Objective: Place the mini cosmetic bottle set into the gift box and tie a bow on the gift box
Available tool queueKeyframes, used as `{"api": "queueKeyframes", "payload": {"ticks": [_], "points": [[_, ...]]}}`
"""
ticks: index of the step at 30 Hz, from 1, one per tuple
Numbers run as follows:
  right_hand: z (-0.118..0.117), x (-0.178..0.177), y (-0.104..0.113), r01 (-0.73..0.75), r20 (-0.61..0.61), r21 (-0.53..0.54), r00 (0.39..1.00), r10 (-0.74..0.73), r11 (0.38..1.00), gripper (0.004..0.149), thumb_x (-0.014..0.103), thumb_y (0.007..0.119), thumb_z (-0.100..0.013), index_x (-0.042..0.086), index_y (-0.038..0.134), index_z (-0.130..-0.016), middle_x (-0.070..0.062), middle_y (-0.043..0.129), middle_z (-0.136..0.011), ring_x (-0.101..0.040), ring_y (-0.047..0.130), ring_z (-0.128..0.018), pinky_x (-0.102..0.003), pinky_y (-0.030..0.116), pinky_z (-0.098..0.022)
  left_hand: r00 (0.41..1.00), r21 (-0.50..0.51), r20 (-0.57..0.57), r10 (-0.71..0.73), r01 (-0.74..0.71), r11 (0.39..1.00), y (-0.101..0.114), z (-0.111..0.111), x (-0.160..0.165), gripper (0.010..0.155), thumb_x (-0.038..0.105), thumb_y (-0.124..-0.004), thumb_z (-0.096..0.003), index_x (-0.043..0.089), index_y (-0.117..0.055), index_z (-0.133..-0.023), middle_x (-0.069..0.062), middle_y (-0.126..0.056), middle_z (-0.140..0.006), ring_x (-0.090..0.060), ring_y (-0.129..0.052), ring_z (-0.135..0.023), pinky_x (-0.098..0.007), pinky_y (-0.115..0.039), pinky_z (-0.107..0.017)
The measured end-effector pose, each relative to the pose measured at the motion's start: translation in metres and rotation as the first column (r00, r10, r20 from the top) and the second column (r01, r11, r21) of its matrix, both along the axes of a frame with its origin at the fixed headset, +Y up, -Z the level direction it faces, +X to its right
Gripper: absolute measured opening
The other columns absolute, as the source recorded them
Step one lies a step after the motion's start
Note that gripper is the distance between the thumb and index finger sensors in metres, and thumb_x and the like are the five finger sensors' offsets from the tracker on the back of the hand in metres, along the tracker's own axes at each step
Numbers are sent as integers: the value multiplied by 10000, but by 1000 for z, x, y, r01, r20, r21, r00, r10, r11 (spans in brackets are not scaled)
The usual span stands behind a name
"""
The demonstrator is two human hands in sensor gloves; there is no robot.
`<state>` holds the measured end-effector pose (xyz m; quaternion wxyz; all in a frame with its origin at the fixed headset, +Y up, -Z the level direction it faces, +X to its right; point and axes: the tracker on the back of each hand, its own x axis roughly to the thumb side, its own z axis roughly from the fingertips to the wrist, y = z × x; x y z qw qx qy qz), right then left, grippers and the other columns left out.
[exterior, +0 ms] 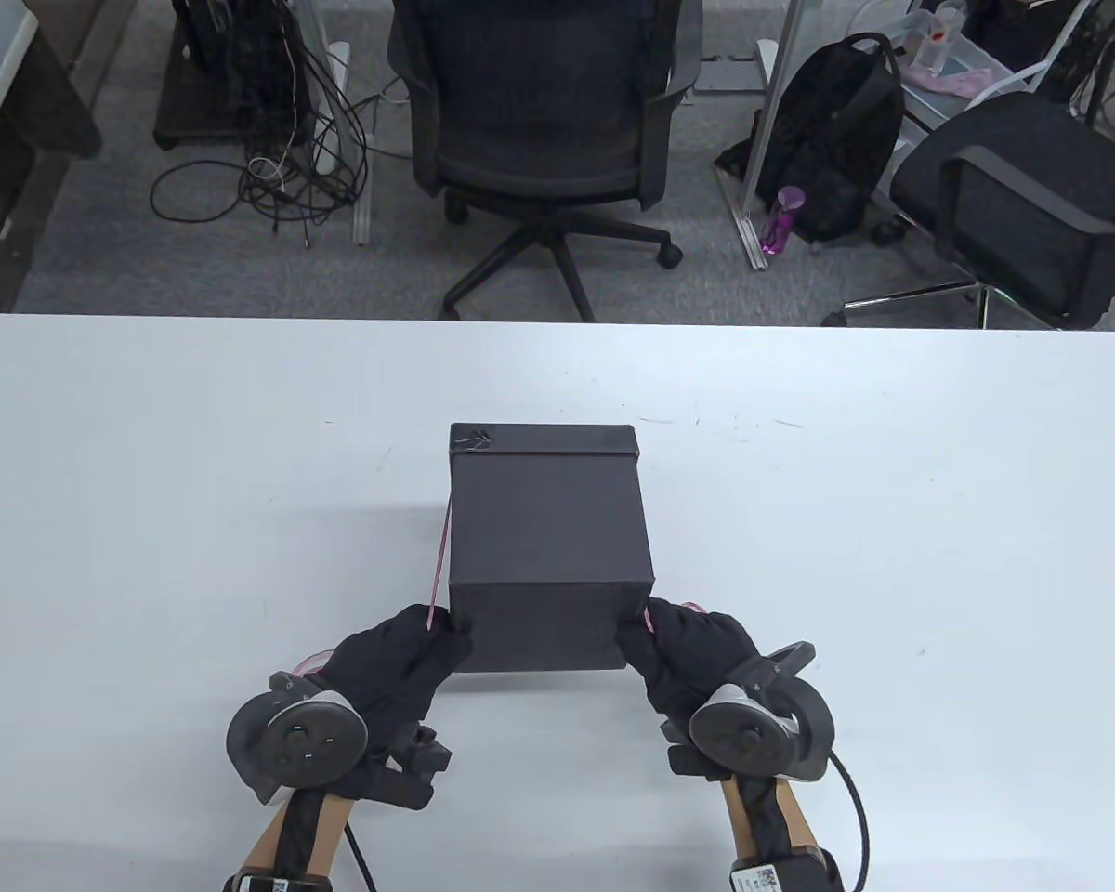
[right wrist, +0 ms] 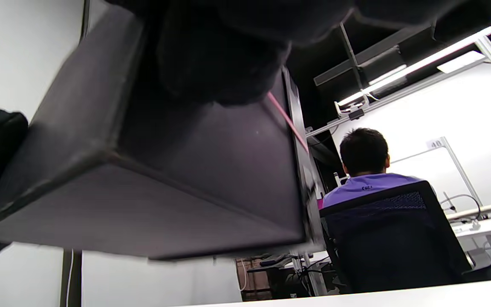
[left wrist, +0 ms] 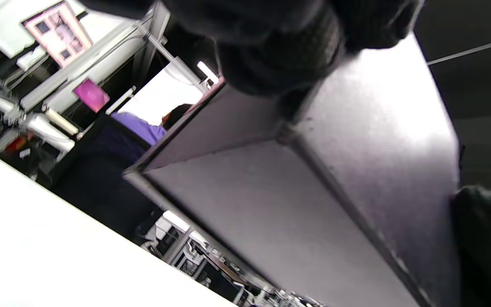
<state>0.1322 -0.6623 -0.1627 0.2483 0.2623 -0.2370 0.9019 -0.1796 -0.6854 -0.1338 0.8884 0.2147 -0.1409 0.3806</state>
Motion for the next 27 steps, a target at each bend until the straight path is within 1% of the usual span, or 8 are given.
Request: {"api": "queueKeyframes", "payload": {"ticks": [3,6,8,9,12,15,22,27], "points": [[-3,1,-4,41,-10,-61,999,-42,997,570,445,515,-549,20,876,-666,-86,950,-320,-96,865,-91,-296,831,-89,1000,-58,-1,8,-8,998,1,-2,-1,534,574,-693,-508,107,-878,-689,86,-955,-427,-25,-916,-105,-254,-875,-155],[-8,3,-8,109,-8,-181,994,-113,977,553,444,574,-569,-2,897,-630,-86,947,-286,-85,859,-73,-289,831,-76,999,-232,33,31,-23,973,1,-7,-2,539,575,-705,-516,95,-893,-677,71,-967,-417,-40,-920,-96,-267,-873,-144],[-10,4,-10,119,-8,-236,992,-124,965,548,440,587,-580,-6,902,-621,-85,947,-279,-80,858,-69,-286,831,-71,999,-271,37,32,-21,962,0,-8,-3,547,575,-698,-527,87,-898,-674,63,-969,-415,-43,-919,-91,-268,-870,-138],[-12,3,-12,116,-7,-301,992,-124,946,546,436,591,-587,-12,903,-621,-88,947,-279,-80,858,-69,-286,830,-71,999,-312,35,27,-15,950,-1,-10,-3,554,573,-694,-533,80,-901,-676,56,-972,-415,-44,-919,-89,-269,-869,-133],[-15,1,-18,79,1,-457,996,-88,886,544,419,592,-604,-32,894,-635,-93,943,-284,-79,854,-74,-287,830,-76,997,-497,71,-5,40,867,-7,-15,-4,562,557,-664,-561,65,-885,-719,38,-972,-457,-50,-925,-114,-274,-869,-150],[-18,0,-23,59,14,-528,998,-60,847,537,400,591,-616,-50,880,-669,-98,942,-306,-78,857,-90,-289,833,-90,994,-605,109,-7,72,793,-14,-18,-3,578,553,-637,-580,57,-861,-774,17,-971,-510,-63,-939,-155,-282,-872,-180],[-23,7,-30,87,26,-602,996,-89,794,507,362,623,-619,-68,855,-755,-125,950,-379,-117,888,-148,-335,850,-155,995,-663,95,-33,88,744,-20,-22,-9,592,533,-621,-593,53,-824,-874,-23,-970,-607,-98,-977,-239,-311,-889,-243],[-24,22,-26,140,86,-580,990,-111,802,470,331,664,-611,-75,835,-774,-122,948,-398,-117,896,-165,-342,855,-175,998,-690,-3,-60,41,723,-23,-23,-23,579,531,-642,-591,51,-842,-846,7,-963,-538,-64,-939,-178,-299,-881,-204]]}}
